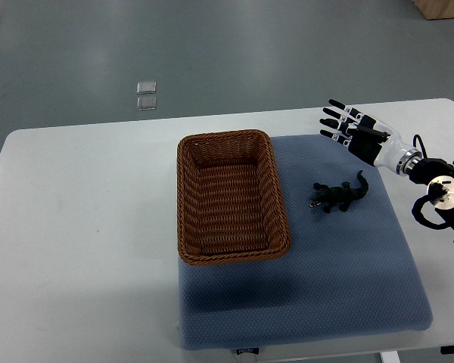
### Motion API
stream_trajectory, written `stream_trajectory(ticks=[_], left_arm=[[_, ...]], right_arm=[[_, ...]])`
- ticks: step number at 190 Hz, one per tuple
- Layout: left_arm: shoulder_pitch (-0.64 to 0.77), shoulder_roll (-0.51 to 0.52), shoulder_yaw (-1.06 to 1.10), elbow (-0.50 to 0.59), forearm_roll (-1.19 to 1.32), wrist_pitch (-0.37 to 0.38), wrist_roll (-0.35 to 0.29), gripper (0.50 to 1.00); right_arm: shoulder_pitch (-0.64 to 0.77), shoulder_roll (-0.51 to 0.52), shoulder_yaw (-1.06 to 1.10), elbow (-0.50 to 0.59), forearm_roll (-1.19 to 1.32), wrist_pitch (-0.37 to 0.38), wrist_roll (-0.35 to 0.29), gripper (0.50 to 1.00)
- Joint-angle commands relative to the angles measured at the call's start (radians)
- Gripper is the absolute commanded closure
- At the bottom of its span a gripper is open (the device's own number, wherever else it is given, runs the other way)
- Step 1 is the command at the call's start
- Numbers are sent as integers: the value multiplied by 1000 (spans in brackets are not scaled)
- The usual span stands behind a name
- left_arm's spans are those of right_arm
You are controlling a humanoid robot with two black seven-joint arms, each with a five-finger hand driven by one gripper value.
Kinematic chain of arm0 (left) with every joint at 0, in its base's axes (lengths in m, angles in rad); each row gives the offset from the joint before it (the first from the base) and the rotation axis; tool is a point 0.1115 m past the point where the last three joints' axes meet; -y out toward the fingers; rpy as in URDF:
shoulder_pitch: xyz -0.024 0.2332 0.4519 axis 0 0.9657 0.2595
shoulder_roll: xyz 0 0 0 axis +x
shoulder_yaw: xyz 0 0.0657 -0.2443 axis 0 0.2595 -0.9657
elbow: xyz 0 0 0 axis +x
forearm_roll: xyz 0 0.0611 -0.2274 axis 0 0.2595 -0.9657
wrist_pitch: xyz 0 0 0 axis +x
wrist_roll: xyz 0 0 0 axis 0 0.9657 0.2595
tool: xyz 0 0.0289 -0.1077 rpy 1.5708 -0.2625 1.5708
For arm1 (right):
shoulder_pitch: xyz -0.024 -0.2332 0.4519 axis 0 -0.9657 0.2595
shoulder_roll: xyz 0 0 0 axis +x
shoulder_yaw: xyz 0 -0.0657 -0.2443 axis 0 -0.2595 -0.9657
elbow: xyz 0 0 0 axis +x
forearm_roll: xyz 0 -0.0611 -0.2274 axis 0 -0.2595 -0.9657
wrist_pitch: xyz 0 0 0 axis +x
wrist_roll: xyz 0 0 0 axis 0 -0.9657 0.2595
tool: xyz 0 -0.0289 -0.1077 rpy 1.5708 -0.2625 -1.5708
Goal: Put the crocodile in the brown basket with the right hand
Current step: 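Move the right hand over the dark toy crocodile beside the basket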
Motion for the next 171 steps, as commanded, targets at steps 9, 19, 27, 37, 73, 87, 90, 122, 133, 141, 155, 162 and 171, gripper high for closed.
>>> stream_trajectory(ticks=[9,19,27,37,73,87,90,122,133,141,155,162,171], left_arm=[[0,0,-2,5,-2,3,8,500],[0,0,-3,6,-2,3,8,500],[0,0,-2,6,-2,3,8,500],[0,0,-2,6,-2,3,8,500],[0,0,1,-5,-2,1,8,500],[0,0,1,-5,-2,1,8,500],[0,0,1,-2,-2,1,8,500],[0,0,1,0,-2,1,8,500],[0,0,3,0,-2,1,8,500],[0,0,3,0,-2,1,8,500],[0,0,1,0,-2,1,8,500],[0,0,1,0,-2,1,8,500],[0,0,1,0,-2,1,8,500]], right_arm=[[3,-2,-1,-1,-1,-1,-2,564],[3,-2,-1,0,-1,-1,-2,564],[6,-2,-2,0,-1,-4,-3,564],[8,-2,-10,-1,-3,-4,-6,564],[11,-2,-21,0,-6,4,-8,564],[14,-2,-24,0,-8,11,-8,564],[15,-2,-25,2,-9,13,-9,564],[37,-21,-24,2,-117,51,-8,564],[46,-25,-24,2,-156,67,-6,564],[48,-33,-24,2,-175,79,-5,564],[51,-42,-22,2,-189,96,-3,564],[64,-47,-24,2,-192,96,-2,564],[74,-51,-24,2,-193,96,-2,564]])
